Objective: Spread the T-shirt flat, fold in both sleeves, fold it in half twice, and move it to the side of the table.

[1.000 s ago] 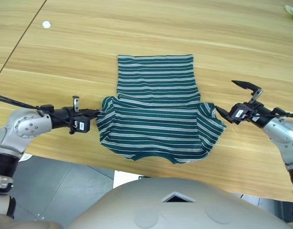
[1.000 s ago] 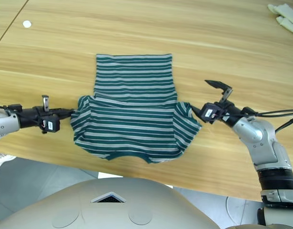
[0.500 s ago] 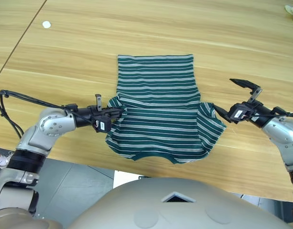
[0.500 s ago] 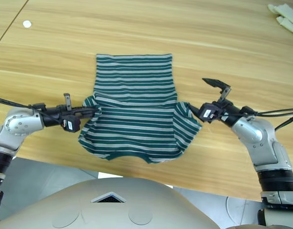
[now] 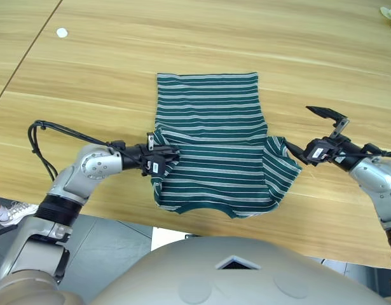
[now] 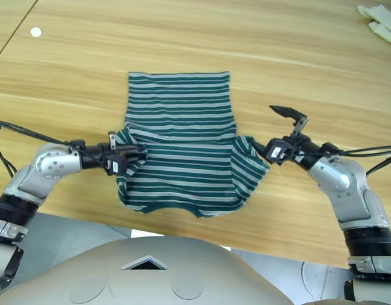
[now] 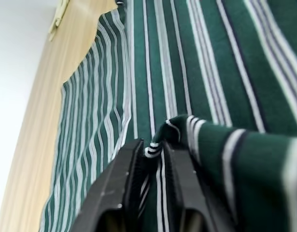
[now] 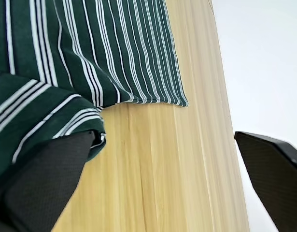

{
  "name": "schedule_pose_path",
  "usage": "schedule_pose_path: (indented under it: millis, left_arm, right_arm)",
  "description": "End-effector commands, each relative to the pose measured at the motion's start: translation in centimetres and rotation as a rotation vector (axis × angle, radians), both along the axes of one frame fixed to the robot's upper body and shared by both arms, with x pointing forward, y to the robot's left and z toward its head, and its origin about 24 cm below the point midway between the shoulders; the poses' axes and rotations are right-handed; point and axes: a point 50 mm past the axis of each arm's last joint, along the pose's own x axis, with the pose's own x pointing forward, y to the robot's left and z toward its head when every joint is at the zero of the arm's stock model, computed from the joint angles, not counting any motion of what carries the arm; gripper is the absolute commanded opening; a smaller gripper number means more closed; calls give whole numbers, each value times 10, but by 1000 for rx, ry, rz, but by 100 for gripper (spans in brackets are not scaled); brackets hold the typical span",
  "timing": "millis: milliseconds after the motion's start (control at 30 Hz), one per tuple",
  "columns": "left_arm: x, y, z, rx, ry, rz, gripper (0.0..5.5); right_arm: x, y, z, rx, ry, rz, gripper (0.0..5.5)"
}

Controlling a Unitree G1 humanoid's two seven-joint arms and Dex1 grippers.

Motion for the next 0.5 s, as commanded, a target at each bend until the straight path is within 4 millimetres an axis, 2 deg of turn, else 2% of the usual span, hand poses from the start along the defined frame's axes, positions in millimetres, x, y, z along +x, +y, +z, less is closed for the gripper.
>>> schedule_pose_path:
  millis: [33, 167, 500]
  left_arm:
    - [1, -7, -1, -11, 18, 15, 147]
    - [-1, -10, -7, -15, 50, 29, 211]
    - [15, -27, 12, -246, -23, 157, 379]
  right_arm:
    - [-1, 1, 1, 3, 1, 3, 540]
    - [-1, 1, 0, 3, 5, 5, 540]
    - [-1, 3, -1, 12, 9, 3, 540]
